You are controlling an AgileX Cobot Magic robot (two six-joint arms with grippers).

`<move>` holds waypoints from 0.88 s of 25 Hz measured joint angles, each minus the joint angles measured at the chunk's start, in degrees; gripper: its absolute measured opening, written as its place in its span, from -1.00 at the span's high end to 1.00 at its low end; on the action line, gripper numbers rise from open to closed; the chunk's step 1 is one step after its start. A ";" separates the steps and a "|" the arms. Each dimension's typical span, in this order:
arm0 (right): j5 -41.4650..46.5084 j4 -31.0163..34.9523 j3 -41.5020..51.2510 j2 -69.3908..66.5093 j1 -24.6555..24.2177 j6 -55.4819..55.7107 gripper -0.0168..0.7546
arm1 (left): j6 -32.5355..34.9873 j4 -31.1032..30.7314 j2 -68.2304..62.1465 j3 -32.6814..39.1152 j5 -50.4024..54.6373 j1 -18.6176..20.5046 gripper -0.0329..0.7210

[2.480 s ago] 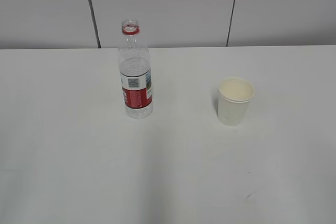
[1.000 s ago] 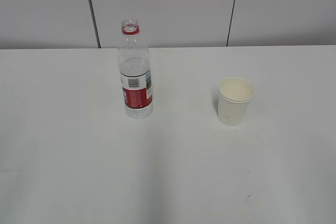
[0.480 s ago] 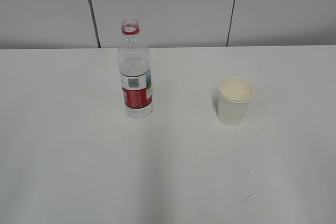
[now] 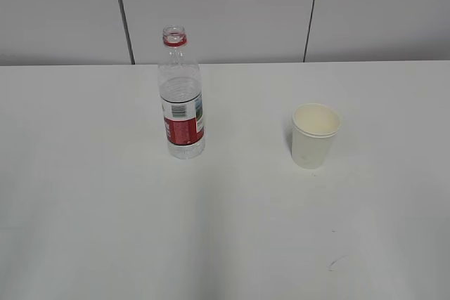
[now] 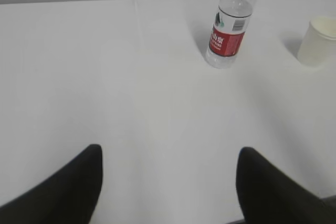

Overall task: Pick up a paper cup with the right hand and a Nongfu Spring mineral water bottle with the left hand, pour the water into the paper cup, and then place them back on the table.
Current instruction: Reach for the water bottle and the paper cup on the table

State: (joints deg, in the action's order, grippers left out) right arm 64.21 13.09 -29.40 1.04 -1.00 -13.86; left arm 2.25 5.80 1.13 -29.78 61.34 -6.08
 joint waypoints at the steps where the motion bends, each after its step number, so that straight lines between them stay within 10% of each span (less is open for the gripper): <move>1: -0.35 0.00 0.00 0.00 0.00 0.00 -0.57 | 0.00 -0.07 0.00 -0.02 -0.57 0.00 -0.39; 22: -29.03 0.00 7.41 -5.24 0.00 -4.21 -0.57 | 0.51 -4.47 0.00 8.80 -29.16 0.00 -0.38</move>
State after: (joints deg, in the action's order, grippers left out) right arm 35.18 13.09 -21.98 -4.20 -1.00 -18.08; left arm 2.76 1.33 1.13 -20.99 32.18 -6.08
